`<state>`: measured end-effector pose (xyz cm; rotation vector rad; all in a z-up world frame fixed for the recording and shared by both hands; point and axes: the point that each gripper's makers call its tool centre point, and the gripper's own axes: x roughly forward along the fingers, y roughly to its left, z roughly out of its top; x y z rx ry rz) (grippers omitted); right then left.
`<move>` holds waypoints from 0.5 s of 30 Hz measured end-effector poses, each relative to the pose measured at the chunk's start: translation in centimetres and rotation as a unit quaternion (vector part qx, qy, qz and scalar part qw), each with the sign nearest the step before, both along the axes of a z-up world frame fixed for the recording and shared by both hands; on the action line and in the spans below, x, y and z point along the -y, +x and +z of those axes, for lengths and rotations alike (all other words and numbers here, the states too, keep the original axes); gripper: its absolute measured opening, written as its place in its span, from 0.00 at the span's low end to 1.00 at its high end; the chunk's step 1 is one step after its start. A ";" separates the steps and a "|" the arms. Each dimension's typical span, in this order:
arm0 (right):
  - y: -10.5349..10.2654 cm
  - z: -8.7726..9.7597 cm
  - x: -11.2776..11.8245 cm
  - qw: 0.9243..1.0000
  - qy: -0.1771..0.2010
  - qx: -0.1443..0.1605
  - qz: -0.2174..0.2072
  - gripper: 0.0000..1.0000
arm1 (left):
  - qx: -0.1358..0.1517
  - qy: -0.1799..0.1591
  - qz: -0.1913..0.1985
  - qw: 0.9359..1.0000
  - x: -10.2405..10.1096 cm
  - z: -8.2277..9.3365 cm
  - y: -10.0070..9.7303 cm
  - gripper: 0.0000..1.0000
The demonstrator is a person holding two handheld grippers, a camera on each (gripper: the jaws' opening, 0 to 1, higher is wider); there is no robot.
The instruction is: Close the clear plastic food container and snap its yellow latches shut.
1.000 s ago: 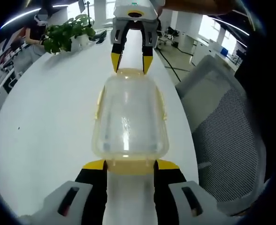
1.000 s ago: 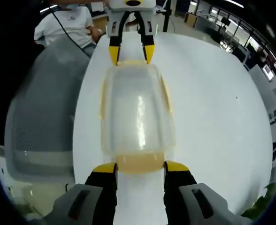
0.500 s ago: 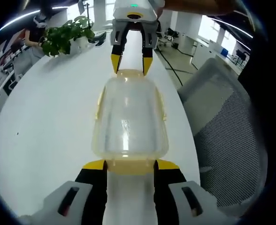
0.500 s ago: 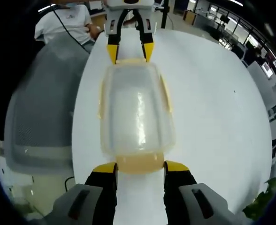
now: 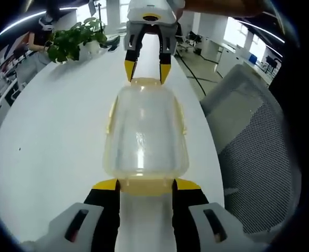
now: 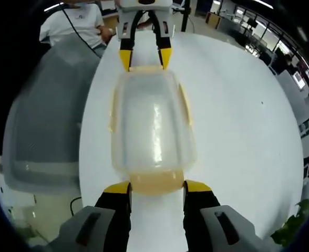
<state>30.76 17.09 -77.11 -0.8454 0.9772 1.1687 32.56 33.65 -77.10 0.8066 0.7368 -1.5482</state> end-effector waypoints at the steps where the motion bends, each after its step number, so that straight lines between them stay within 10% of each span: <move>1: 0.0 -0.1 0.1 1.000 0.000 0.000 0.000 0.37 | 0.000 0.000 0.000 1.000 0.0 0.0 0.0 0.37; 15: -0.1 -1.0 0.4 1.000 0.004 -0.008 -0.004 0.38 | 0.008 0.004 -0.003 1.000 0.4 -0.2 0.1 0.38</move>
